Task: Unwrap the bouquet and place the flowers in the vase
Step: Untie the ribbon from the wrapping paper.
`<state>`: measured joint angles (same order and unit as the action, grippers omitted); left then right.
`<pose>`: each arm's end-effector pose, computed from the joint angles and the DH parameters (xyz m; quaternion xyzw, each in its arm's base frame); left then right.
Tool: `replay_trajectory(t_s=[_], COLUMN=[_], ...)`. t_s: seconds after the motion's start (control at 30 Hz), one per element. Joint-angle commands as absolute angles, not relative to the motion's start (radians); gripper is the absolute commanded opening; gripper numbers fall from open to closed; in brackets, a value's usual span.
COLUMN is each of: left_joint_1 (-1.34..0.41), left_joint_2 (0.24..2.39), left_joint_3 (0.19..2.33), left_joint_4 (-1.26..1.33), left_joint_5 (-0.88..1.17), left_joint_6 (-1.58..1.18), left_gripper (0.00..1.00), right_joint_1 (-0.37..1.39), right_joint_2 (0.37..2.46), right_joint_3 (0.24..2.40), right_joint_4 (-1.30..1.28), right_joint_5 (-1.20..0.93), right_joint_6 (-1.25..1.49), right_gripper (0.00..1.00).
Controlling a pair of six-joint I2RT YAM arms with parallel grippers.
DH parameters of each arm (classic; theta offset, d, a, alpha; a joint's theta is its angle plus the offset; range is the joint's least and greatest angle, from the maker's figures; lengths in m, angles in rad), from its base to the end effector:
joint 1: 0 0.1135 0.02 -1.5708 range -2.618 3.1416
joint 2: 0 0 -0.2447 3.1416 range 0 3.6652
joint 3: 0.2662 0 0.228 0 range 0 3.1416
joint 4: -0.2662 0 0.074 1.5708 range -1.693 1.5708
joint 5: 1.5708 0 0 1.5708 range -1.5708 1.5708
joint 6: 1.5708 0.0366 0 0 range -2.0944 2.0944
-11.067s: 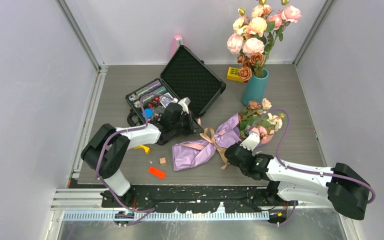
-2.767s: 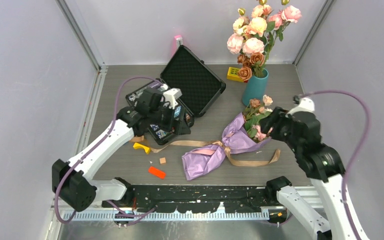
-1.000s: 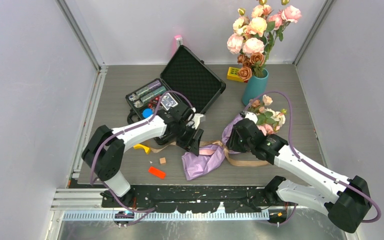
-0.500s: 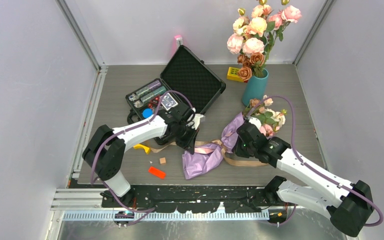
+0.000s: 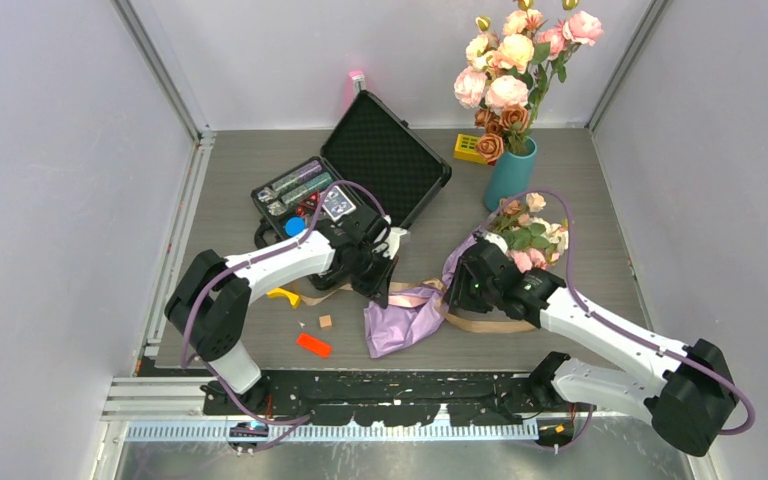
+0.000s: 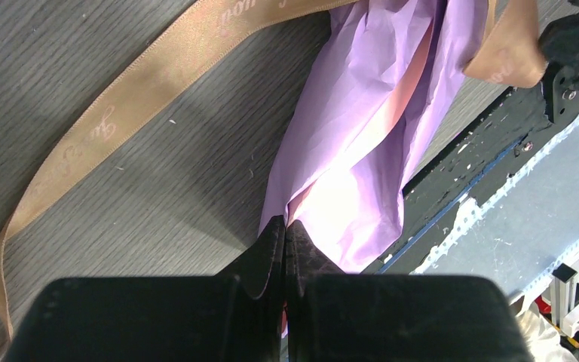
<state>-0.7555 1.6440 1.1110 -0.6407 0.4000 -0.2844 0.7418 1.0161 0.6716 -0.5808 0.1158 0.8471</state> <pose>0.2082 -0.2157 0.1981 0.2623 0.9251 -0.2651 0.0710 0.1391 0.1217 0.2155 0.0682 0.9445 0.1875 0.2610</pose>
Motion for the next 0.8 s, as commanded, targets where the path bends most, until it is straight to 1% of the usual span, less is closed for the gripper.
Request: replay_trajectory(t_s=[0.0, 0.3, 0.43, 0.47, 0.53, 0.6, 0.63, 0.73, 0.77], left_joint_1=[-0.759, -0.759, -0.759, -0.759, -0.759, -0.759, -0.759, -0.759, -0.759], left_joint_2=[1.630, 1.631, 1.629, 1.629, 1.629, 1.629, 1.629, 1.620, 1.616], left_joint_3=[1.150, 1.152, 1.152, 1.152, 1.152, 1.154, 1.157, 1.161, 1.160], left_joint_4=[-0.652, -0.653, -0.654, -0.655, -0.654, -0.656, -0.662, -0.671, -0.670], left_joint_5=[0.385, 0.385, 0.381, 0.381, 0.381, 0.377, 0.370, 0.342, 0.338], left_joint_6=[-0.279, -0.278, -0.278, -0.278, -0.278, -0.276, -0.271, -0.261, -0.261], left_gripper=[0.00, 0.00, 0.00, 0.00, 0.00, 0.00, 0.00, 0.00, 0.00], right_joint_1=[0.761, 0.772, 0.780, 0.784, 0.790, 0.795, 0.796, 0.798, 0.798], right_joint_2=[1.030, 1.049, 1.072, 1.080, 1.086, 1.083, 1.080, 1.059, 1.056], right_joint_3=[0.712, 0.722, 0.723, 0.723, 0.723, 0.720, 0.718, 0.705, 0.698], right_joint_4=[-0.479, -0.459, -0.451, -0.454, -0.468, -0.489, -0.505, -0.536, -0.549], right_joint_5=[0.098, 0.107, 0.106, 0.111, 0.122, 0.133, 0.136, 0.151, 0.160], right_joint_6=[0.875, 0.881, 0.880, 0.880, 0.880, 0.884, 0.884, 0.886, 0.886], right_gripper=[0.42, 0.49, 0.49, 0.48, 0.42, 0.33, 0.31, 0.20, 0.19])
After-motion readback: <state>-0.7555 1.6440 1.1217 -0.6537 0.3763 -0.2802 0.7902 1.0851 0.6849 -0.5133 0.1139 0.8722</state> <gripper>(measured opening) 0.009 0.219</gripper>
